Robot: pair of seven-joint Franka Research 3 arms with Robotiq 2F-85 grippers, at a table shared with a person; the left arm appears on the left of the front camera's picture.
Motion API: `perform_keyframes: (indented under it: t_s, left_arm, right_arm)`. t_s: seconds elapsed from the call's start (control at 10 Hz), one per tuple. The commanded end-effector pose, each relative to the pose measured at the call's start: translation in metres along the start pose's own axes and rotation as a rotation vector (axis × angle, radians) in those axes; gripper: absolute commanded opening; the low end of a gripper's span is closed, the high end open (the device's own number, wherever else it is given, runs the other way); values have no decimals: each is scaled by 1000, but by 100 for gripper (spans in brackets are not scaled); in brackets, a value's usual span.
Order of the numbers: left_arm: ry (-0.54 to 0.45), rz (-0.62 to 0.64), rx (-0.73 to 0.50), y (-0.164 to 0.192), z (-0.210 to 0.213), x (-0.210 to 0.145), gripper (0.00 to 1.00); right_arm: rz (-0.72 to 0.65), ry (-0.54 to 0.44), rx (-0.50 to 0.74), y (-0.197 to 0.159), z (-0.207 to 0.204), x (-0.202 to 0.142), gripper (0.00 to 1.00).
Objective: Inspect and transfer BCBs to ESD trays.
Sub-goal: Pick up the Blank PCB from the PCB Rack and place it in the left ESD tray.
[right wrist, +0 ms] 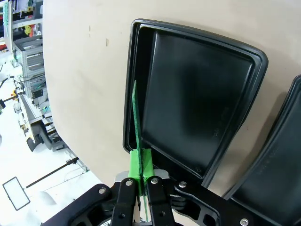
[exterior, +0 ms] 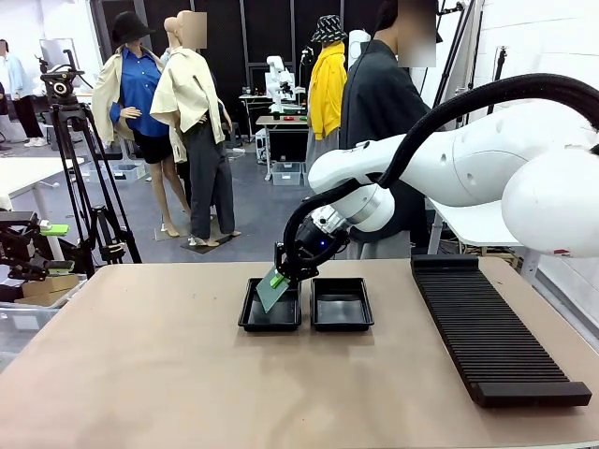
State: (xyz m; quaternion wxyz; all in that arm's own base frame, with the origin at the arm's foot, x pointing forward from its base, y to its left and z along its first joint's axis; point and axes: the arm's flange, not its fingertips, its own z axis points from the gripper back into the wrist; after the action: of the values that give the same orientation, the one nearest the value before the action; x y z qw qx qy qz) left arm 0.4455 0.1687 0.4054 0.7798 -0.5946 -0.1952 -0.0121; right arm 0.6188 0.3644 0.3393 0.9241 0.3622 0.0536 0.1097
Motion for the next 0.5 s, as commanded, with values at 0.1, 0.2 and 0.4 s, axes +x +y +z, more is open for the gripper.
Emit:
perform_keyframes:
  t_s: [0.1, 0.2, 0.4]
  left_arm:
    - [-9, 13, 7, -3, 2, 1, 100]
    - [-9, 13, 7, -3, 2, 1, 100]
    - [-9, 13, 7, -3, 2, 1, 100]
  right_arm:
    - [0, 0, 0, 0, 0, 0, 0]
    - [-10, -17, 6, -1, -3, 2, 0]
    - [-33, -49, 11, -4, -6, -2, 0]
